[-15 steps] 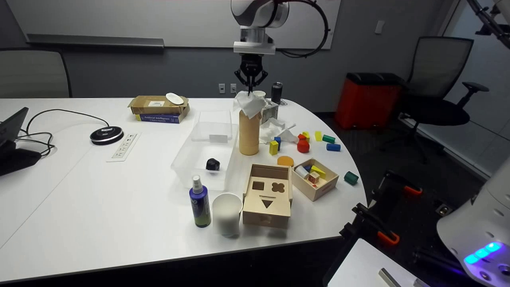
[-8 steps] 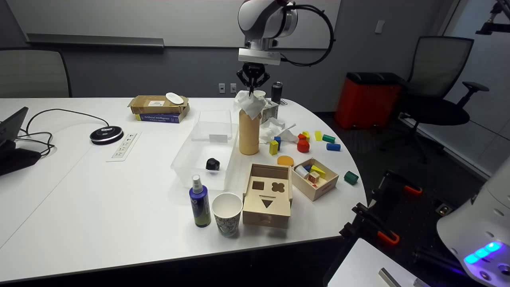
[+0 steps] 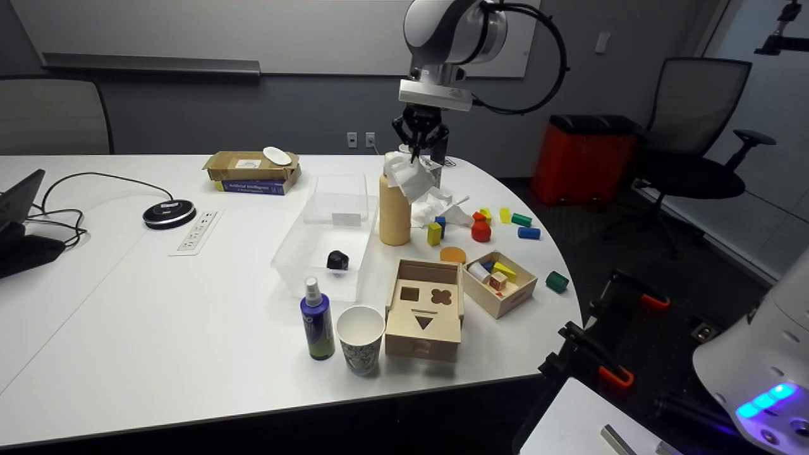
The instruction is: Pick up the wipe and clean the bottle
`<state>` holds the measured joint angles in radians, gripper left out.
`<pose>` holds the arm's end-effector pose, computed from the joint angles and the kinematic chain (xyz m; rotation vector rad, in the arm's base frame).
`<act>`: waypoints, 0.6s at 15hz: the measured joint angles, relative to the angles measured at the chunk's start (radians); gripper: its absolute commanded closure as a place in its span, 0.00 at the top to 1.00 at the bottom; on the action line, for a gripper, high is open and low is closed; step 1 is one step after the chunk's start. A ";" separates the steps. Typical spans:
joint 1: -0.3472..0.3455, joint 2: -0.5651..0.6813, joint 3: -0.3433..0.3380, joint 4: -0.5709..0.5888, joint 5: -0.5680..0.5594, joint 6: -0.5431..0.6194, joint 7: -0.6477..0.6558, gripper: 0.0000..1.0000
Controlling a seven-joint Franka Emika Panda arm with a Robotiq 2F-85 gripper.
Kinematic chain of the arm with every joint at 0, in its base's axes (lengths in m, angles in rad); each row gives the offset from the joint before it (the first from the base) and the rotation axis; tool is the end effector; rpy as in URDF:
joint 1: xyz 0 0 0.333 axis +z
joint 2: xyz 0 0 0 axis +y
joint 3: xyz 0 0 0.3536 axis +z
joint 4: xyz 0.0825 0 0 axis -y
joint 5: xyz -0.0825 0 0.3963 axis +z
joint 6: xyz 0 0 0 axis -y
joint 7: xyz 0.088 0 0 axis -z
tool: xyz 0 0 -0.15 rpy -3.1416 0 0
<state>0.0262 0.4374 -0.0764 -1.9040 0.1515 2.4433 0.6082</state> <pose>0.6689 -0.0267 0.2621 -2.8245 1.1291 -0.1227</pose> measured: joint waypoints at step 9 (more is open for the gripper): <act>-0.003 -0.186 0.003 -0.197 0.068 0.155 0.001 0.00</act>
<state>0.0232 0.2514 -0.0739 -2.1011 0.2199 2.5982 0.6092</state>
